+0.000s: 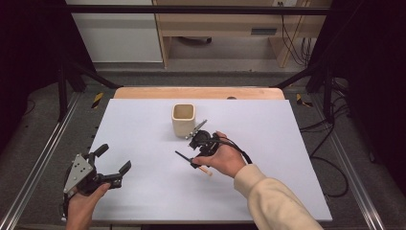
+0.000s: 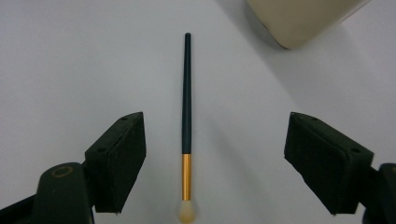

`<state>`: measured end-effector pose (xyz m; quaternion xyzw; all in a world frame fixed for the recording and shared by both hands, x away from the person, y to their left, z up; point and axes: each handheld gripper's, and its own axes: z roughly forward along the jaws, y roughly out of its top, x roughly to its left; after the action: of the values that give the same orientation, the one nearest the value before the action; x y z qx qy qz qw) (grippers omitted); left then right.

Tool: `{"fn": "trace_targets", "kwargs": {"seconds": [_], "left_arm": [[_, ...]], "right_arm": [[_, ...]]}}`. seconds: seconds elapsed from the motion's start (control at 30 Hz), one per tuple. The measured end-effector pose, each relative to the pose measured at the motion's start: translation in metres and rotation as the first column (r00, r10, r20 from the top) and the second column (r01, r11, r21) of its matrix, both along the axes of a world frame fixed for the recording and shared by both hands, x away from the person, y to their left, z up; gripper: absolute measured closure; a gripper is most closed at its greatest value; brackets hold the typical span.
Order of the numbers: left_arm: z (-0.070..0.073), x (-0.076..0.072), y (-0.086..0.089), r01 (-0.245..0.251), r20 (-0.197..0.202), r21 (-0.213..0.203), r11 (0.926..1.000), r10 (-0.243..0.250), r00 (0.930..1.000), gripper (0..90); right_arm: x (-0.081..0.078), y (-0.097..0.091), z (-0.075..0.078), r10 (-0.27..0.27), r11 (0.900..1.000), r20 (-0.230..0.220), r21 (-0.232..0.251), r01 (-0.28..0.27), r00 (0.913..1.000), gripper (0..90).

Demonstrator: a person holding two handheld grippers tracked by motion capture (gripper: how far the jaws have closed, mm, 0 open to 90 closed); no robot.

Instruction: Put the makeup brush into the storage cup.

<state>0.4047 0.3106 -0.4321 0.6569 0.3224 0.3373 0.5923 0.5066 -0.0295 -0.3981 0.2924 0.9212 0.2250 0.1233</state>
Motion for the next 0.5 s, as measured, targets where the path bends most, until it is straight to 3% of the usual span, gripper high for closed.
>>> {"fn": "trace_targets", "kwargs": {"seconds": [0.5], "left_arm": [[0.0,0.0,0.0,0.004,-0.001,0.004,1.0,-0.004,1.0,0.8]], "right_arm": [[-0.001,0.01,-0.011,-0.003,0.9997,-0.047,-0.026,0.001,0.9989,14.7]]}}
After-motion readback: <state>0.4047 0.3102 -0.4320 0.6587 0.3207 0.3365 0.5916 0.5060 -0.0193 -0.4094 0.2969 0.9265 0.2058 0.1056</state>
